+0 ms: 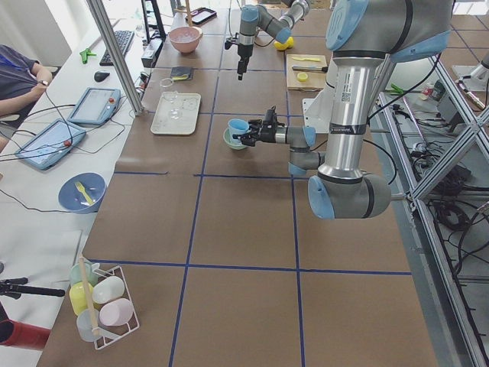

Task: Pour ice into bowl

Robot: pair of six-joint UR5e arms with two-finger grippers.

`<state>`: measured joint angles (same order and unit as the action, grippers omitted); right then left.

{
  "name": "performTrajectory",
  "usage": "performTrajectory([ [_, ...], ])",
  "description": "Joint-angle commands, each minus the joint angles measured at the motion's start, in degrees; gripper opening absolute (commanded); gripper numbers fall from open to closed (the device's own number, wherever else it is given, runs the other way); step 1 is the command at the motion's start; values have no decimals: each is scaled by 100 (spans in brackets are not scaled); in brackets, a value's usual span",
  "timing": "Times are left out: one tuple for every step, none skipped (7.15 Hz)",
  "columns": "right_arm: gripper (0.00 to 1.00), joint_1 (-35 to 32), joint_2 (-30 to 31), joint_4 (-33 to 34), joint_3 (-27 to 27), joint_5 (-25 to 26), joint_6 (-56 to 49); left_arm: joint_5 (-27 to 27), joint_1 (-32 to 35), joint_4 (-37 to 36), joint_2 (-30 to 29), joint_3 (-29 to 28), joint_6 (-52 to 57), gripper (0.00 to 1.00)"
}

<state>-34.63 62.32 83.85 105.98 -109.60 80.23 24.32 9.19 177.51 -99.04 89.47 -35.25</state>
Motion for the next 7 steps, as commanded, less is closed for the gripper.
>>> performTrajectory([
  [100,17,-9,0,19,0,28,107,12,552,855,0,-17,0],
  [100,26,-18,0,19,0,37,230,47,974,1469,9,-17,0],
  [100,44,-26,0,62,9,37,274,65,1422,2032,0,-8,0],
  [100,61,-26,0,63,9,37,292,74,1774,2438,-8,-16,0],
  [100,61,-26,0,63,9,37,284,91,1848,2564,-17,-60,0],
  [100,61,-18,0,63,9,28,284,100,1840,2565,-87,-478,0],
  [100,70,-26,0,72,9,28,284,92,1822,2548,-279,-1091,0],
])
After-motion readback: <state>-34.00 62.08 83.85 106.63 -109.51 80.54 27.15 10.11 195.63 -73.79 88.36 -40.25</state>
